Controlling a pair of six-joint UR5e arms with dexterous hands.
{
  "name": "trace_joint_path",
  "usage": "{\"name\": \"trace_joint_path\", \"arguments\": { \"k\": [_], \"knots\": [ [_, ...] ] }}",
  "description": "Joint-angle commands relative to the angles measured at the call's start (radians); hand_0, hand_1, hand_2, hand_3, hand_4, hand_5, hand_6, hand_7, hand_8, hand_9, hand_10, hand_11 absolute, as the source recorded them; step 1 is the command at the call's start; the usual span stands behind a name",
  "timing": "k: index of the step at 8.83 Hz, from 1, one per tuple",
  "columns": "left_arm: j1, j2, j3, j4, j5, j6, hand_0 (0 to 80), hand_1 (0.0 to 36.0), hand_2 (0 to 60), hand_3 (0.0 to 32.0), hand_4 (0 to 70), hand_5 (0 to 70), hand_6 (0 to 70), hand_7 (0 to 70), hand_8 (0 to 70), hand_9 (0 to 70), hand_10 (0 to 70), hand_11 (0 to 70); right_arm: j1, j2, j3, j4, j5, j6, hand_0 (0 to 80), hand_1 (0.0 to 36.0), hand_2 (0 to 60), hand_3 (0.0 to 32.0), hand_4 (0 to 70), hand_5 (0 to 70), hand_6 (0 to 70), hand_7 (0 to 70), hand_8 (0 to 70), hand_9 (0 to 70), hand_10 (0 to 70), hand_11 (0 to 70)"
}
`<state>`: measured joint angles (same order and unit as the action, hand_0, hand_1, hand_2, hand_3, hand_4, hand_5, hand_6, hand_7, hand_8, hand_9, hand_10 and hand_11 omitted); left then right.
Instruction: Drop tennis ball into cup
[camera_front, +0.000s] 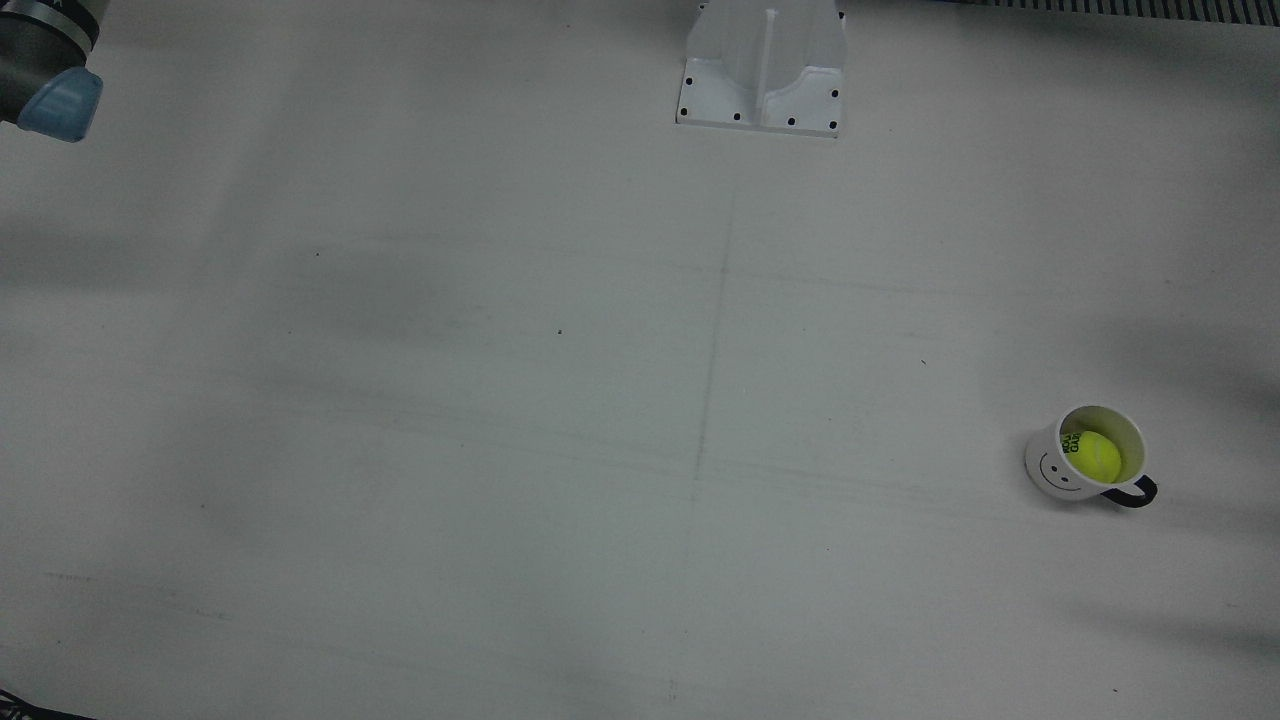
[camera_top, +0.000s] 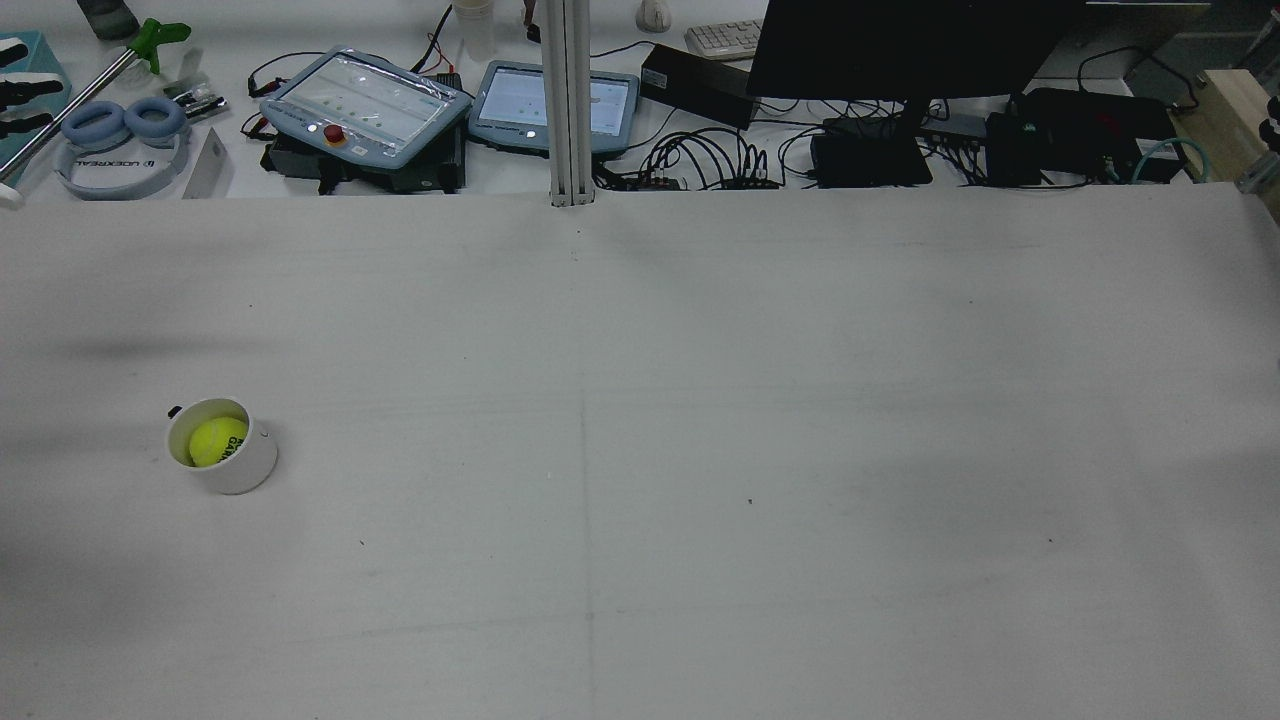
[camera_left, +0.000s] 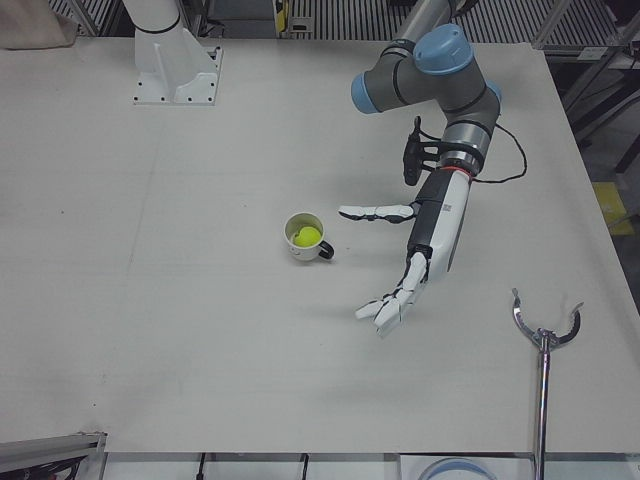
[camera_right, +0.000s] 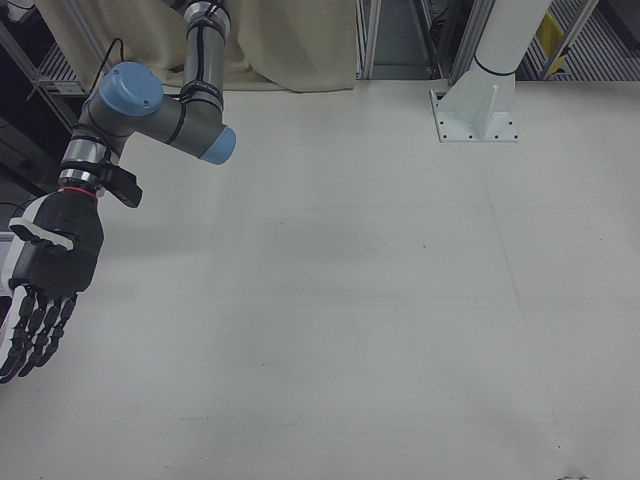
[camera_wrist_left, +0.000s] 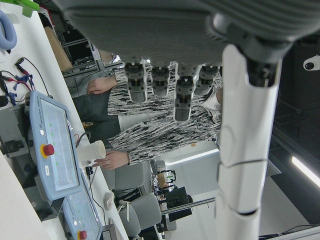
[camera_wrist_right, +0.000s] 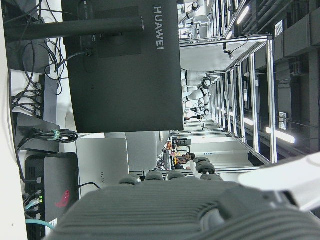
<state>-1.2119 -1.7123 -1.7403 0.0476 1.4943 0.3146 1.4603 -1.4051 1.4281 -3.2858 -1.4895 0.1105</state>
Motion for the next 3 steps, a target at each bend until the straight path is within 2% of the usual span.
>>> {"name": "trace_joint_path", "arguments": {
  "k": [1,2,3],
  "knots": [
    [-0.001,-0.020,0.007,0.000,0.004,-0.002,64.8,26.7,2.0,0.0,7.9,13.8,29.3,17.9,11.2,12.7,10.4,18.0,0.000,0.000,0.000,0.000,0.000,0.000,0.0,0.0,0.0,0.0,0.0,0.0,0.0,0.0,0.0,0.0,0.0,0.0],
    [-0.001,-0.027,0.005,0.000,0.012,-0.002,64.6,26.8,1.3,0.0,8.5,13.0,25.3,19.5,10.4,13.0,10.4,17.9,0.000,0.000,0.000,0.000,0.000,0.000,0.0,0.0,0.0,0.0,0.0,0.0,0.0,0.0,0.0,0.0,0.0,0.0],
    [-0.001,-0.029,-0.002,0.001,0.012,-0.002,64.4,26.6,1.6,0.0,8.6,13.3,27.4,19.2,10.8,12.9,10.2,17.7,0.000,0.000,0.000,0.000,0.000,0.000,0.0,0.0,0.0,0.0,0.0,0.0,0.0,0.0,0.0,0.0,0.0,0.0]
  ]
}}
